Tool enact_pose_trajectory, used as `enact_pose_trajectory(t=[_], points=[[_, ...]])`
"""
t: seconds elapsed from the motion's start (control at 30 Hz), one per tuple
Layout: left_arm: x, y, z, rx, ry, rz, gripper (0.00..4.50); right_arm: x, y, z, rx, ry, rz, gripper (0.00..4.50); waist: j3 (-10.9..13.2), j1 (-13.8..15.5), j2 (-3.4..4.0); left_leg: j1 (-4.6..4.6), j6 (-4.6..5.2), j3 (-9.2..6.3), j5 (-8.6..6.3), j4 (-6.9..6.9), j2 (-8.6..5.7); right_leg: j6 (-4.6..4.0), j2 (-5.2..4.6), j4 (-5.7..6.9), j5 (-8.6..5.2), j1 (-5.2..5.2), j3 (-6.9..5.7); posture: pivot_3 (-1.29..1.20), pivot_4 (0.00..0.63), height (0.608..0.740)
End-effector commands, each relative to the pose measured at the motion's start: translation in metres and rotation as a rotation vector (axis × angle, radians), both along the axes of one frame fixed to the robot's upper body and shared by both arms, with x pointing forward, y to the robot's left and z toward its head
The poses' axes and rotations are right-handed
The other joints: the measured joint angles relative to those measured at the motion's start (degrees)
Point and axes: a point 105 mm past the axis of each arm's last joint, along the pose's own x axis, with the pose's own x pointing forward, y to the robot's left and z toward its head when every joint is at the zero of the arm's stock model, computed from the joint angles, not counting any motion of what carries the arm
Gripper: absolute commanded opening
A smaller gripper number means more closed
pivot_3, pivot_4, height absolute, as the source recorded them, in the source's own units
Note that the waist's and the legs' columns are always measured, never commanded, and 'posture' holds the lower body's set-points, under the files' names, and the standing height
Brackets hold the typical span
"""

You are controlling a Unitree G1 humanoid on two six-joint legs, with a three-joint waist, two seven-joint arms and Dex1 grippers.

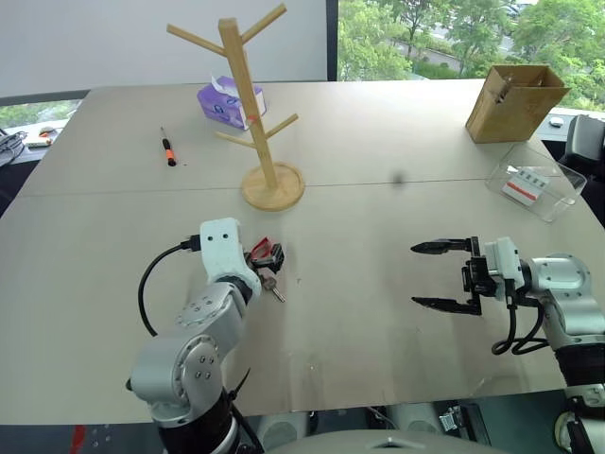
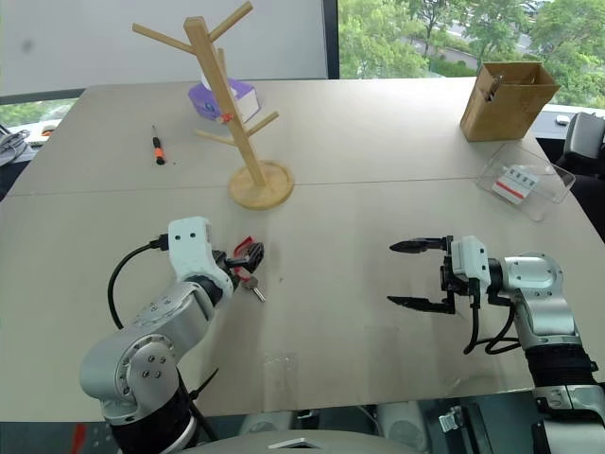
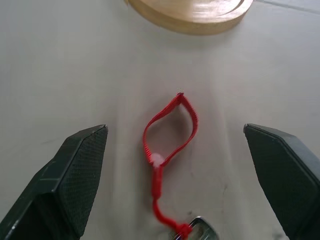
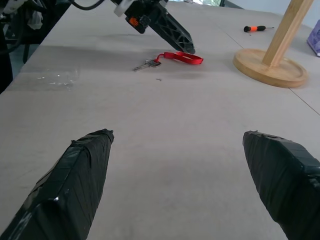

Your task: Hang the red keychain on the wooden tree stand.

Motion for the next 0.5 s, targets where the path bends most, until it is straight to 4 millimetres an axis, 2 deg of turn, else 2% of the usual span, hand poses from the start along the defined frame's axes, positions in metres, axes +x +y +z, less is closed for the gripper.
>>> enact_pose_trajectory(t=[0.03,0.23,0.5], points=[[-0.01,-0.001,0.007,0.03,-0.008,-0.014,4.5,0.001,0.0,0.007,0.009,-0.046,0.024,4.45,0.0,0.01,-0.01,0.0,0.0,-0.01,0.0,0.0,0.0,0.0,0.0,0.0,0.0,0.0,0.0,0.0,0.15,0.74],[-0.022,0.006,-0.013,0.051,0.087,-0.027,4.5,0.006,0.003,0.008,0.021,-0.065,0.014,4.45,-0.01,0.05,-0.02,0.0,0.0,-0.02,0.0,0.0,0.01,-0.02,-0.01,0.0,0.0,-0.01,0.0,0.0,0.15,0.74],[-0.012,0.02,-0.011,0.101,0.068,-0.006,4.5,0.011,0.004,0.01,0.03,-0.079,0.002,4.45,-0.01,0.08,-0.02,0.01,0.01,-0.02,-0.01,0.0,0.0,-0.03,-0.04,0.02,0.0,0.0,0.0,0.0,0.15,0.74]])
